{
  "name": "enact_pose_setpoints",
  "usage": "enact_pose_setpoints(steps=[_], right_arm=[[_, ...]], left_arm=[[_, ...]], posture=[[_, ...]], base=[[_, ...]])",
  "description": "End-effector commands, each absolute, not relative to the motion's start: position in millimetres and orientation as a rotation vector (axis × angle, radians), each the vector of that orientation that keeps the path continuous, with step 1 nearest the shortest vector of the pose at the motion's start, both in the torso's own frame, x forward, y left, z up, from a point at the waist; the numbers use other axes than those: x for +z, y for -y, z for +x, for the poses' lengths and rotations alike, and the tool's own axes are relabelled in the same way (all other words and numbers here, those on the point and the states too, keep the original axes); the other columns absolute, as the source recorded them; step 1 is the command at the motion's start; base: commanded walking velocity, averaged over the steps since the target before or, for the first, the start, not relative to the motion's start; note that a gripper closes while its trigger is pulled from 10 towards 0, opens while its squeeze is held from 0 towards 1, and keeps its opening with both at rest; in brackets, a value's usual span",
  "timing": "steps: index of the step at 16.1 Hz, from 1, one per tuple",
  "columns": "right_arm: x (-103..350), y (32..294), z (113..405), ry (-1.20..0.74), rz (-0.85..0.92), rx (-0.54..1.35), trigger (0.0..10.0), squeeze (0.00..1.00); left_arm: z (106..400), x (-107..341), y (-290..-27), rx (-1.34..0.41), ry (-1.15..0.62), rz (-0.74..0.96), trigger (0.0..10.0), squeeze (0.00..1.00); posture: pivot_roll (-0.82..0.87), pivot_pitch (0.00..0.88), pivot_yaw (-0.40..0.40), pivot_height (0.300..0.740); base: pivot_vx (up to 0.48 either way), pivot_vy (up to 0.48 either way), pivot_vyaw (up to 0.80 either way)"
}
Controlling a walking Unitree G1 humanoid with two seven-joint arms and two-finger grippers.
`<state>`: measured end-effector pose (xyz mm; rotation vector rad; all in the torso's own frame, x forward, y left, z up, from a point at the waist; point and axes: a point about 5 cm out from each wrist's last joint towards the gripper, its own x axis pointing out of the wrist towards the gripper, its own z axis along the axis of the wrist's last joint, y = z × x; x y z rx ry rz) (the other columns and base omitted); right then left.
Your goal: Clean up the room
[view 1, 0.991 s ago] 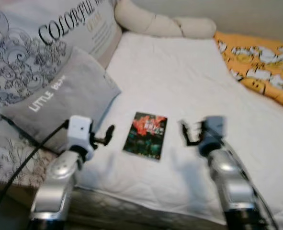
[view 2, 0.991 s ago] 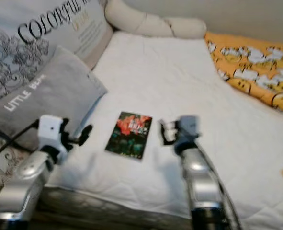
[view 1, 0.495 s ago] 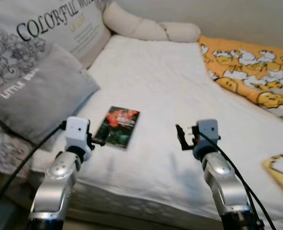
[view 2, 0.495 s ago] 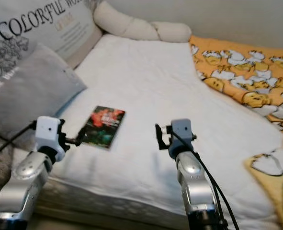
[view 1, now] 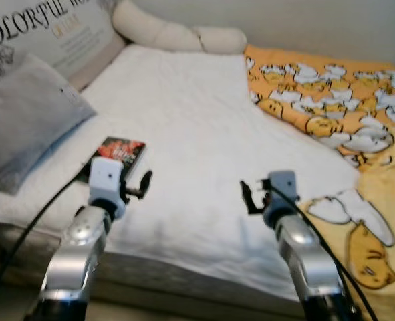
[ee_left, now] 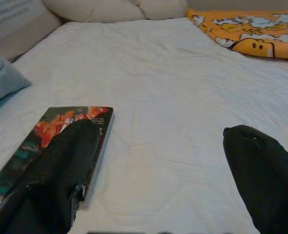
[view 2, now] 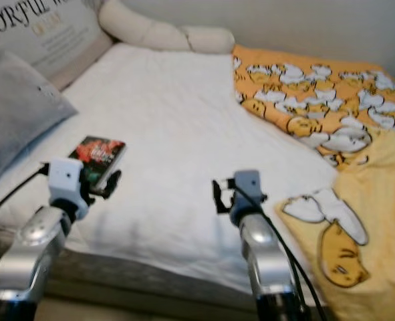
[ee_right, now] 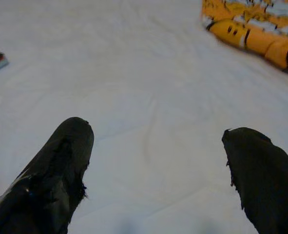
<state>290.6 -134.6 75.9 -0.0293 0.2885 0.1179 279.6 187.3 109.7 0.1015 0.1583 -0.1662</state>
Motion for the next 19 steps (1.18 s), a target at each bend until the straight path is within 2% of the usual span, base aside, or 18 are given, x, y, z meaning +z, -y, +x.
enact_pose_setpoints(steps=[1,6,8,11,12,19], right_arm=[[77,146,292,-0.3,-0.043,0.092,10.0,1.0],[83,147,299,-0.288,-0.043,0.085,10.0,1.0],[84,149,300,-0.287,-0.016,0.081,10.0,1.0],[82,141,300,-0.298,0.001,0.116,10.0,1.0],[84,137,302,-0.29,0.0,0.136,10.0,0.0],[87,140,307,-0.289,-0.058,0.159,10.0,0.0]], left_arm=[[282,108,-180,-0.18,-0.166,0.097,10.0,0.0],[287,111,-180,-0.179,-0.148,0.09,10.0,0.0],[290,114,-181,-0.176,-0.138,0.092,10.0,0.0],[296,120,-185,-0.164,-0.127,0.101,10.0,0.0],[297,119,-185,-0.158,-0.13,0.103,10.0,0.0],[300,115,-187,-0.132,-0.138,0.076,10.0,0.0]], posture=[[0.02,0.0,-0.012,0.74],[0.02,0.0,-0.011,0.74],[0.06,0.0,-0.028,0.74],[0.04,0.0,-0.014,0.74],[0.04,0.0,-0.009,0.74],[0.05,0.0,-0.02,0.74]], base=[[0.0,0.0,-0.8],[0.0,0.0,-0.8],[0.0,0.0,0.0],[0.0,0.0,0.0],[0.0,0.0,0.0],[0.04,0.0,0.0]])
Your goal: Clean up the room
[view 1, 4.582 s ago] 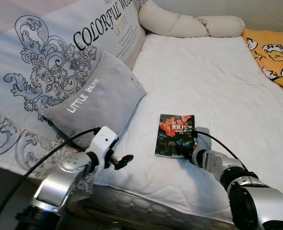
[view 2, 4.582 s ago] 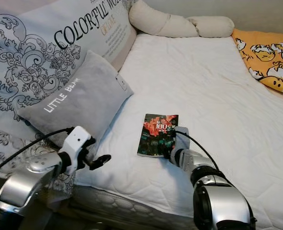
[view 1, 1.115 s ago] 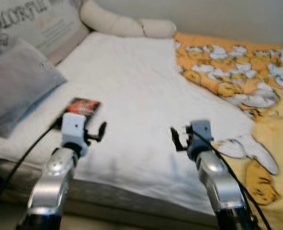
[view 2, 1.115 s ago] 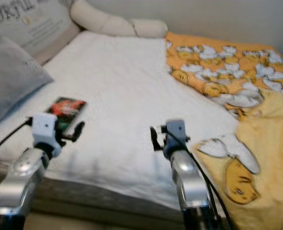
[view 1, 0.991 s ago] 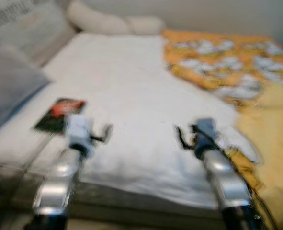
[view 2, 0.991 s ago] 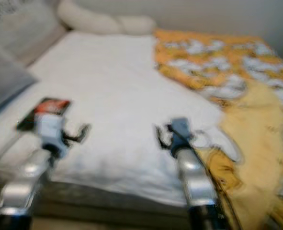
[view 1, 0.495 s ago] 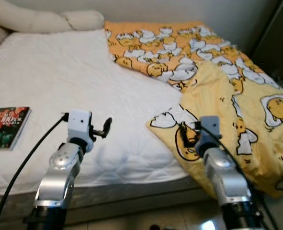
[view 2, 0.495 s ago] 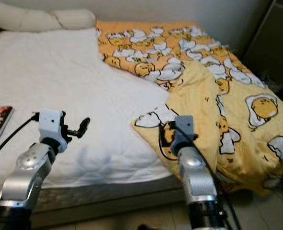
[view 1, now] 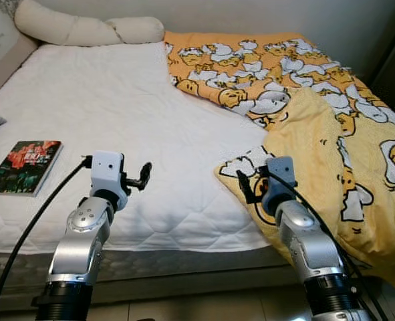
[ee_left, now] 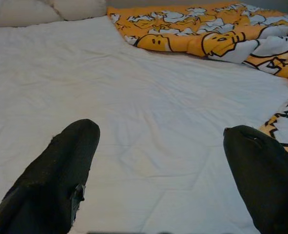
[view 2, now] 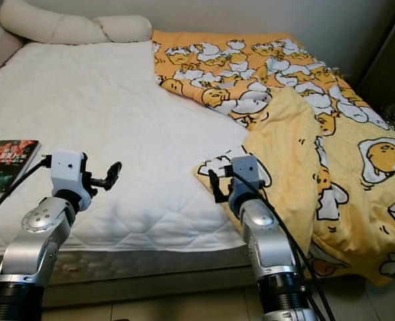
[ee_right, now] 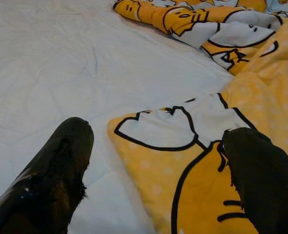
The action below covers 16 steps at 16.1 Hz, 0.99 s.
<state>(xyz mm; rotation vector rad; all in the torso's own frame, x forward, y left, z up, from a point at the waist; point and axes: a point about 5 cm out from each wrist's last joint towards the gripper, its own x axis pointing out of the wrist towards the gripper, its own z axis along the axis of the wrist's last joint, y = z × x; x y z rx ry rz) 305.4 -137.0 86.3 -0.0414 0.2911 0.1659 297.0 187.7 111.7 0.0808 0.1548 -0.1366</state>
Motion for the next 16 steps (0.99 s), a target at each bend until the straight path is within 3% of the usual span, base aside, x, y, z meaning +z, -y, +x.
enact_pose_setpoints(steps=[1,16], right_arm=[[87.7,140.3,306.8,-0.281,-0.056,0.159,10.0,0.0],[82.0,133.5,304.1,-0.32,-0.06,0.228,10.0,0.0]], left_arm=[[299.4,115.8,-186.6,-0.13,-0.137,0.075,10.0,0.0],[301.5,120.0,-192.7,-0.124,-0.133,0.082,10.0,0.0]], posture=[[0.06,0.0,-0.026,0.74],[0.06,0.0,-0.022,0.74]], base=[[0.285,0.0,0.0],[0.314,0.0,0.05]])
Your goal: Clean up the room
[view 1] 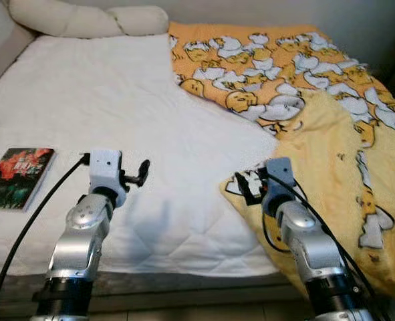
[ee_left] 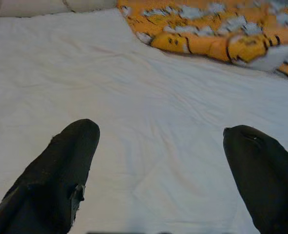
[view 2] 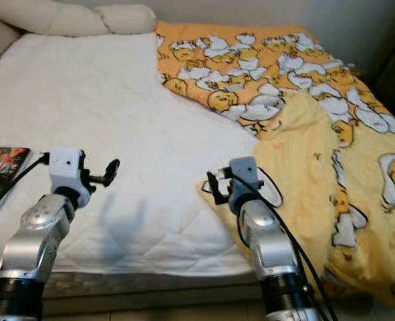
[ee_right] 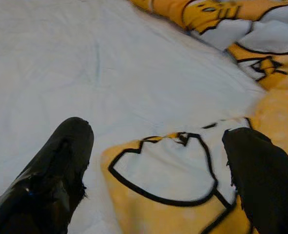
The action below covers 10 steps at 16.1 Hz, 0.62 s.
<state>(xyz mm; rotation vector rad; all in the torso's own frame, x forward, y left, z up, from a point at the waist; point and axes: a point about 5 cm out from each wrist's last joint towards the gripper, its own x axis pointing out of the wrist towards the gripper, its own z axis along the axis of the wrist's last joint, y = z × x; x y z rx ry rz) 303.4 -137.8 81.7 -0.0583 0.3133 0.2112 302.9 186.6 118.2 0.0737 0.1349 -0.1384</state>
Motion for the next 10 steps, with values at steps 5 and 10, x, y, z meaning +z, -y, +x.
enact_pose_setpoints(steps=[5,10], right_arm=[[85,136,307,-0.316,-0.066,0.212,10.0,0.0],[80,144,298,-0.359,-0.132,0.208,10.0,0.0]], left_arm=[[302,116,-190,-0.135,-0.145,0.077,10.0,0.0],[289,118,-185,-0.229,-0.135,0.119,10.0,0.0]], posture=[[0.03,0.0,-0.014,0.74],[0.07,0.0,-0.026,0.74]], base=[[0.319,0.0,0.16],[0.226,0.0,0.0]])
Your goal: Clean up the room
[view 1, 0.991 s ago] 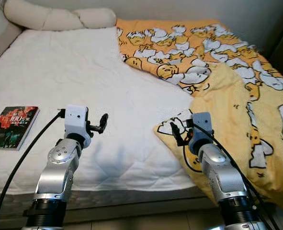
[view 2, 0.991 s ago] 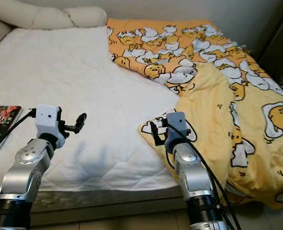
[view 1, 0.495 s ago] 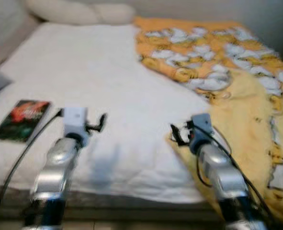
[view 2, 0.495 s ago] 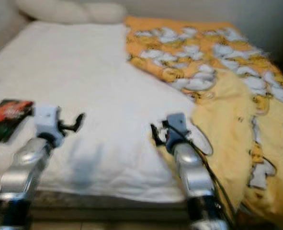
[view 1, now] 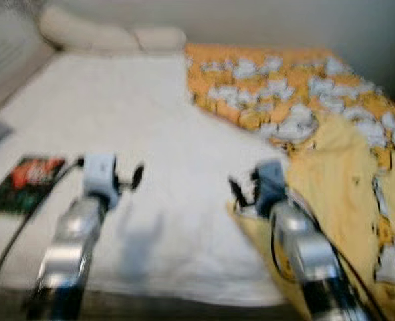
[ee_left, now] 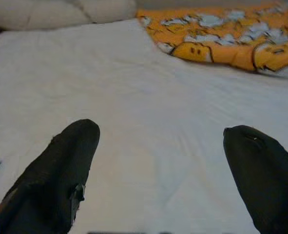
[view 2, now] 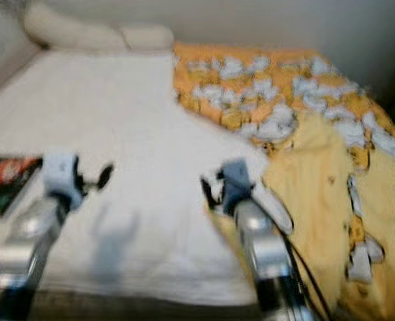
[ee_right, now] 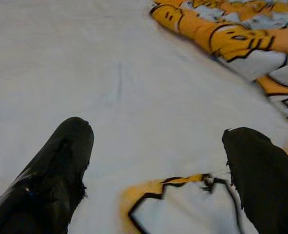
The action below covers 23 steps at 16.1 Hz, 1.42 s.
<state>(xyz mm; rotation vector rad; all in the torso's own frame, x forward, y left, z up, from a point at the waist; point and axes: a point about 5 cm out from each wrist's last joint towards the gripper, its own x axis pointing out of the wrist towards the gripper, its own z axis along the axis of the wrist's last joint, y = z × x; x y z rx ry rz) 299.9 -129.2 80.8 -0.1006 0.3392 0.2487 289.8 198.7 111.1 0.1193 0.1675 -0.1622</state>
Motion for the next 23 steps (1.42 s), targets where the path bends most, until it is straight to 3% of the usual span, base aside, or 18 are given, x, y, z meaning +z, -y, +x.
enact_pose_setpoints(steps=[1,2,3,4,9,10,16,17,18,19,20,23], right_arm=[[78,149,293,-0.379,-0.147,0.208,10.0,0.0],[77,151,290,-0.388,-0.139,0.213,10.0,0.0],[75,156,283,-0.381,-0.135,0.219,10.0,0.82],[70,158,280,-0.4,-0.136,0.232,10.0,1.0],[43,166,308,-0.563,-0.214,0.248,10.0,1.0],[37,164,313,-0.589,-0.221,0.248,10.0,0.0],[14,141,316,-0.72,-0.313,0.368,10.0,0.0],[9,144,314,-0.743,-0.38,0.363,6.9,0.0],[3,150,309,-0.768,-0.524,0.363,0.0,0.0],[0,152,307,-0.775,-0.564,0.357,0.5,0.0],[-1,154,306,-0.777,-0.566,0.348,0.0,0.0],[-4,157,304,-0.771,-0.577,0.316,0.0,0.0]], left_arm=[[284,120,-185,-0.255,-0.124,0.163,10.0,0.0],[281,120,-186,-0.26,-0.132,0.174,10.0,0.0],[274,119,-188,-0.284,-0.14,0.173,10.0,0.0],[272,116,-187,-0.304,-0.148,0.162,10.0,0.0],[272,93,-175,-0.595,-0.355,0.286,10.0,0.0],[270,92,-175,-0.635,-0.369,0.293,10.0,0.0],[253,98,-189,-0.746,-0.444,0.326,10.0,0.0],[250,97,-192,-0.745,-0.46,0.345,10.0,0.0],[247,96,-193,-0.742,-0.471,0.345,10.0,0.0],[245,95,-192,-0.747,-0.474,0.342,10.0,0.0],[244,95,-191,-0.749,-0.477,0.341,10.0,0.0],[241,97,-187,-0.779,-0.485,0.325,10.0,0.0]], posture=[[0.07,0.0,-0.03,0.74],[0.07,0.0,-0.027,0.74],[0.05,0.0,-0.008,0.74],[0.04,0.0,0.01,0.74],[-0.01,0.0,0.069,0.74],[-0.01,0.0,0.072,0.74],[0.11,0.0,0.015,0.74],[0.12,0.0,0.015,0.74],[0.12,0.0,0.018,0.74],[0.12,0.0,0.016,0.74],[0.12,0.0,0.016,0.74],[0.11,0.0,0.012,0.74]], base=[[0.0,0.0,0.0],[0.0,0.0,0.0],[0.0,0.0,0.0],[0.0,0.0,0.0],[0.0,0.0,0.0],[0.0,0.0,0.0],[0.0,0.0,0.0],[0.0,0.0,0.0],[0.0,0.0,0.0],[0.0,0.0,0.0],[0.0,0.0,0.0],[0.0,0.0,0.0]])
